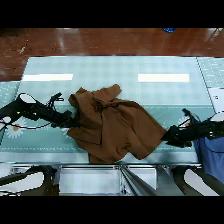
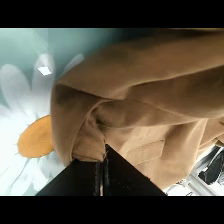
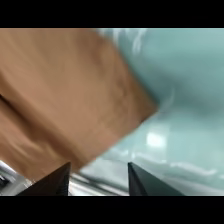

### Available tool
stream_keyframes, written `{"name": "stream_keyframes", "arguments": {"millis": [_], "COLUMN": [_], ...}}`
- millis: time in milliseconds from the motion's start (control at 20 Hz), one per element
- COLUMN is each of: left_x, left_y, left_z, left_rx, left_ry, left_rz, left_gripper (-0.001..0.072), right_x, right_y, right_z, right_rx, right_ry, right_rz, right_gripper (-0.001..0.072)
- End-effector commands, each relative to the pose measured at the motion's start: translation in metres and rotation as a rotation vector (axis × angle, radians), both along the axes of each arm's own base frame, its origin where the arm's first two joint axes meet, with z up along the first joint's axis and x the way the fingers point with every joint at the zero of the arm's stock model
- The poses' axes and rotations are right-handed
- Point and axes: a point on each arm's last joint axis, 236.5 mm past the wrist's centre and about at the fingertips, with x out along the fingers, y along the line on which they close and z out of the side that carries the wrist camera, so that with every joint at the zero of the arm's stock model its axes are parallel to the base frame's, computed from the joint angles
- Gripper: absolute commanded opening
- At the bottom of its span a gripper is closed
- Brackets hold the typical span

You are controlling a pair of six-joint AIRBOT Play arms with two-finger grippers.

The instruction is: Fold the shirts.

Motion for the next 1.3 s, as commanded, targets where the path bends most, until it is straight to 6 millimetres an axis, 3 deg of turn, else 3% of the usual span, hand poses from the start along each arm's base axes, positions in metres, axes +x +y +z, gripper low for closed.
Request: {"name": "stream_keyframes", "arguments": {"millis": [0,100,200,600,650,700,750,850,1000,1100,1250], "left_x": [0.002,0.002,0.003,0.004,0.004,0.004,0.004,0.004,0.016,0.030,0.048], "left_y": [-0.002,-0.002,-0.002,-0.002,-0.002,-0.002,-0.002,-0.003,0.000,0.004,0.003], "left_z": [0.001,0.001,0.001,0.001,0.001,0.001,0.001,0.001,0.009,0.020,0.034], "left_rx": [-0.010,-0.009,-0.008,-0.006,-0.006,-0.007,-0.007,-0.010,-0.018,-0.024,-0.037], "left_ry": [-0.009,-0.009,-0.012,-0.014,-0.014,-0.014,-0.014,-0.014,-0.043,-0.076,-0.124], "left_rz": [0.002,0.002,0.005,0.006,0.006,0.006,0.006,0.009,0.027,0.036,0.046], "left_gripper": [0.0017,0.0017,0.0017,0.0018,0.0018,0.0018,0.0018,0.0018,0.0018,0.0018,0.0018], "right_x": [-0.030,-0.044,-0.041,0.037,0.045,0.052,0.058,0.064,0.096,0.142,0.216], "right_y": [0.016,0.028,0.037,0.068,0.072,0.079,0.086,0.092,0.065,0.020,-0.049], "right_z": [-0.010,-0.012,-0.018,-0.030,-0.028,-0.022,-0.014,-0.002,0.009,0.030,0.078], "right_rx": [-0.035,-0.022,-0.033,0.052,0.079,0.118,0.165,0.215,0.137,0.039,-0.064], "right_ry": [0.081,0.110,0.089,-0.089,-0.110,-0.148,-0.200,-0.236,-0.311,-0.414,-0.555], "right_rz": [0.118,0.166,0.165,-0.105,-0.123,-0.123,-0.104,-0.089,-0.075,-0.133,-0.210], "right_gripper": [0.0413,0.0414,0.0413,0.0394,0.0306,0.0143,0.0024,0.0023,0.0023,0.0023,0.0023]}}
